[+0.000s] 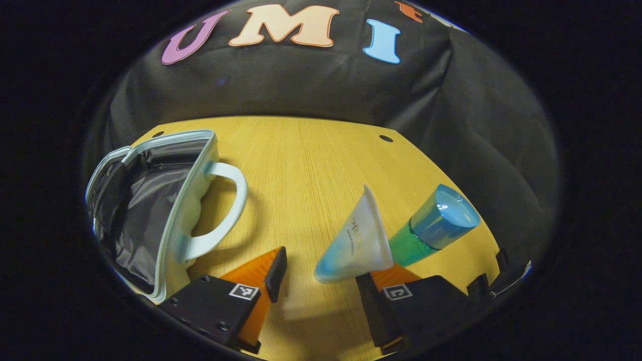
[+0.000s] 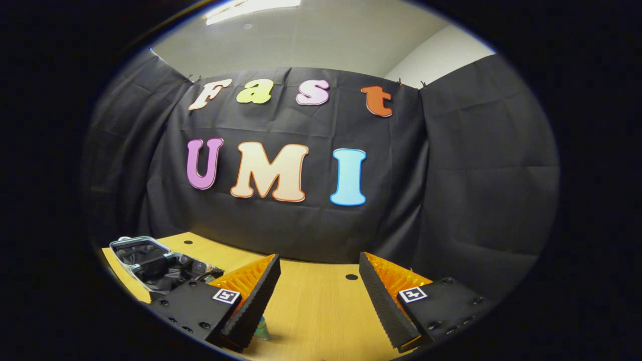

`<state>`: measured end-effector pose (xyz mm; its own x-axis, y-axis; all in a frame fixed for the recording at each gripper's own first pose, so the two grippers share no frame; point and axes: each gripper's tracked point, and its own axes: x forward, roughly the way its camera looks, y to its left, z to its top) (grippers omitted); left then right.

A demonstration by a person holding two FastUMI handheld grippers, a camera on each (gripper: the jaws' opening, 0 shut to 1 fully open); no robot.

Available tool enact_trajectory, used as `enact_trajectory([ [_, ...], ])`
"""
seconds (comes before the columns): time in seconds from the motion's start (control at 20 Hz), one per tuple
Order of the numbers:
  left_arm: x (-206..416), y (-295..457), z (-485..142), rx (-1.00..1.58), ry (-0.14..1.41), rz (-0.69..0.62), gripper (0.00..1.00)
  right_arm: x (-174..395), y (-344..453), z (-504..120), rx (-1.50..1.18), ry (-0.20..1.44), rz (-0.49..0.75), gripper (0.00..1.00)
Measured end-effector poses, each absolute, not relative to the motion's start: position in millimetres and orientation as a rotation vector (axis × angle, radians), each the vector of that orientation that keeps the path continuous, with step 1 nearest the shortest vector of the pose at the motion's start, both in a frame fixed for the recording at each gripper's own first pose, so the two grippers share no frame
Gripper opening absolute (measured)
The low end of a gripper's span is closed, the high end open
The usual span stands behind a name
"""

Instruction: First open the suitcase, pack the skin care products into it, and then close the suitcase.

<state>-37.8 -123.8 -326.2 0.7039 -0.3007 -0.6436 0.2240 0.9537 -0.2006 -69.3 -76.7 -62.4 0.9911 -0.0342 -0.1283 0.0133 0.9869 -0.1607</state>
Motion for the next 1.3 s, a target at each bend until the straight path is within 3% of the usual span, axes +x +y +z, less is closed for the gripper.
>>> enact_trajectory([
  [0.15,-34,-129,-327,-0.120,0.746,-0.335,0.29,-69,-64,-65,-0.159,0.142,-0.001,0.99],
  [0.55,-42,-97,-265,-0.095,0.713,-0.331,0.28,-57,-31,-123,-0.113,0.223,0.061,1.00],
  [0.75,-48,-84,-228,-0.080,0.667,-0.335,0.24,-54,-11,-177,-0.111,0.310,0.110,0.99],
  [1.25,-59,-31,-172,-0.080,0.617,-0.253,0.27,-76,0,-331,-0.173,0.602,0.160,1.00],
  [1.3,-61,-25,-171,-0.079,0.619,-0.239,0.27,-78,-2,-341,-0.161,0.630,0.158,0.96],
])
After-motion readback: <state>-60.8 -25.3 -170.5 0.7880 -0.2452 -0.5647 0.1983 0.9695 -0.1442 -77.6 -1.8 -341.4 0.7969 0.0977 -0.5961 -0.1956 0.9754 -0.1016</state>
